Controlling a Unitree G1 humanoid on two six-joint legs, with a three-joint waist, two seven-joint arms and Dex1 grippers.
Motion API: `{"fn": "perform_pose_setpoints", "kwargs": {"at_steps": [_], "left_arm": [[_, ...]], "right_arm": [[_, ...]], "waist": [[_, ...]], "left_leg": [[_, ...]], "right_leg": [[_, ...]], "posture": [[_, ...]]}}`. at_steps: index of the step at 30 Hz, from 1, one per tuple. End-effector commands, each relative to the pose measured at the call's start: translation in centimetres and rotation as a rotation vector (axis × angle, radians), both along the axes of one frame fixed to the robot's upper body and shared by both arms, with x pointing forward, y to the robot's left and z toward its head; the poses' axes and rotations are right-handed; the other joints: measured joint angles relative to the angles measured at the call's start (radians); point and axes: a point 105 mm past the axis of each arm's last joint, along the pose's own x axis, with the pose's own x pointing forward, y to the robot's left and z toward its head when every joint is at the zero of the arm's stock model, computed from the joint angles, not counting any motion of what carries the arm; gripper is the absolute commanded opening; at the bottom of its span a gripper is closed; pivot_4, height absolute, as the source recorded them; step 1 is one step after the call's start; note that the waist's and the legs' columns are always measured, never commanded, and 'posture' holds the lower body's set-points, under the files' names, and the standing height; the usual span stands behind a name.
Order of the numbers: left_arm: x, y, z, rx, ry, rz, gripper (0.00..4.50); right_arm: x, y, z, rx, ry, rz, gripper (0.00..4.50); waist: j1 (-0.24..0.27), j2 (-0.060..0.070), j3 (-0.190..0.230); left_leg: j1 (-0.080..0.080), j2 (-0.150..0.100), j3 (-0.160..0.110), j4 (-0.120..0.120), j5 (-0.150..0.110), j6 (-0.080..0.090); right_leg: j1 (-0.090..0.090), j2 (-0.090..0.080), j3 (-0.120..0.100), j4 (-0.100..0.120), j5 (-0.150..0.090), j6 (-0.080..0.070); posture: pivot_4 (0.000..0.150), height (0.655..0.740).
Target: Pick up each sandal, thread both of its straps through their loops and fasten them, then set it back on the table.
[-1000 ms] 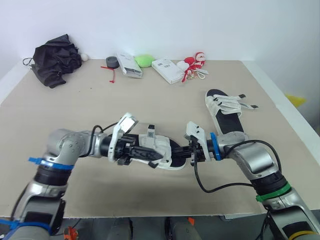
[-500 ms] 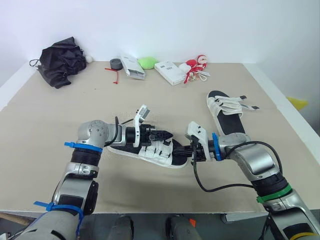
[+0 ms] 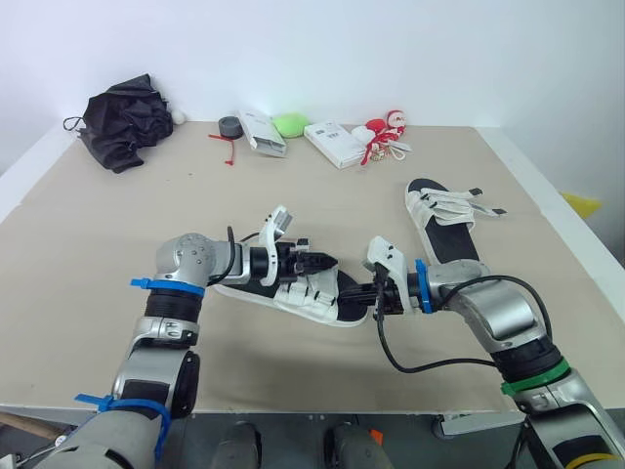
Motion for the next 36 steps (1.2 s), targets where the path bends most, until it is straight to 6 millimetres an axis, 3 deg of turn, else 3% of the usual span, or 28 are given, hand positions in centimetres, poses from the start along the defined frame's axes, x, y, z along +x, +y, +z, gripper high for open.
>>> {"fn": "perform_pose_setpoints", "kwargs": {"at_steps": [1, 8, 13, 14, 16, 18, 21, 23, 27, 35, 36], "left_arm": [[3.7, 2.0, 3.3, -0.066, -0.072, 0.237, 1.79], [3.2, 2.0, 1.2, 0.117, -0.060, 0.226, 1.79], [4.0, 2.4, 1.8, 0.142, -0.110, 0.279, 1.79], [4.2, 2.5, 2.2, 0.124, -0.123, 0.295, 1.79], [4.6, 2.2, 5.5, -0.055, -0.180, 0.307, 1.79], [3.7, 1.9, 9.2, -0.259, -0.228, 0.239, 1.79], [1.9, 1.3, 11.3, -0.388, -0.251, 0.116, 1.79], [0.5, 0.8, 11.7, -0.414, -0.252, 0.030, 1.79], [-1.9, -0.2, 9.8, -0.304, -0.243, -0.115, 1.79], [0.5, 0.8, 4.9, 0.008, -0.414, -0.052, 1.79], [0.8, 1.0, 4.2, 0.042, -0.433, -0.059, 2.05]], "right_arm": [[-1.3, -0.8, -3.6, -0.080, 0.135, -0.013, 0.00], [-1.3, -0.9, -3.5, -0.080, 0.136, -0.013, 0.00], [-1.5, -0.9, -3.5, -0.080, 0.138, -0.010, 0.00], [-1.5, -0.9, -3.5, -0.080, 0.138, -0.009, 0.00], [-1.4, -0.9, -3.5, -0.080, 0.138, -0.009, 0.00], [-1.4, -0.8, -3.5, -0.080, 0.137, -0.007, 0.00], [-1.4, -0.8, -3.5, -0.080, 0.138, -0.007, 0.00], [-1.4, -0.8, -3.6, -0.080, 0.138, -0.008, 0.00], [-1.4, -0.8, -3.5, -0.078, 0.139, -0.009, 0.00], [-1.6, -0.8, -3.7, -0.078, 0.142, -0.010, 0.00], [-1.6, -0.8, -3.7, -0.078, 0.142, -0.010, 0.00]], "waist": [[0.000, -0.002, 0.002], [-0.002, -0.003, 0.001], [-0.008, -0.004, 0.001], [-0.008, -0.004, 0.001], [-0.007, -0.004, 0.001], [-0.007, -0.005, 0.003], [-0.008, -0.006, 0.003], [-0.009, -0.005, 0.003], [-0.011, -0.005, 0.002], [-0.010, -0.005, 0.002], [-0.010, -0.005, 0.002]], "left_leg": [[0.000, -0.001, 0.000, 0.000, 0.000, 0.000], [-0.003, -0.007, 0.000, -0.003, 0.002, -0.006], [-0.009, -0.006, -0.001, -0.006, 0.000, -0.007], [-0.009, -0.006, -0.001, -0.006, 0.000, -0.007], [-0.009, -0.006, -0.001, -0.006, 0.000, -0.007], [-0.009, -0.006, -0.001, -0.005, 0.000, -0.007], [-0.010, -0.006, -0.001, -0.005, 0.000, -0.007], [-0.009, -0.006, -0.001, -0.005, 0.000, -0.007], [-0.009, -0.006, -0.001, -0.005, 0.000, -0.007], [-0.009, -0.006, -0.001, -0.005, 0.000, -0.007], [-0.009, -0.006, -0.001, -0.005, 0.000, -0.007]], "right_leg": [[0.000, -0.001, 0.000, 0.000, 0.000, 0.000], [0.001, -0.006, 0.000, -0.001, 0.005, 0.011], [-0.006, -0.003, 0.002, -0.001, 0.002, 0.011], [-0.006, -0.003, 0.002, -0.001, 0.002, 0.010], [-0.006, -0.003, 0.002, -0.001, 0.002, 0.010], [-0.006, -0.004, 0.002, -0.001, 0.003, 0.010], [-0.006, -0.004, 0.002, -0.001, 0.003, 0.010], [-0.006, -0.003, 0.002, -0.001, 0.003, 0.010], [-0.005, -0.003, 0.002, -0.001, 0.002, 0.010], [-0.005, -0.003, 0.002, -0.001, 0.003, 0.010], [-0.005, -0.003, 0.002, -0.001, 0.002, 0.009]], "posture": [[0.150, 0.7380], [0.150, 0.7380], [0.150, 0.7380], [0.150, 0.7380], [0.150, 0.7380], [0.150, 0.7380], [0.150, 0.7380], [0.150, 0.7380], [0.150, 0.7380], [0.150, 0.7380], [0.150, 0.7380]]}}
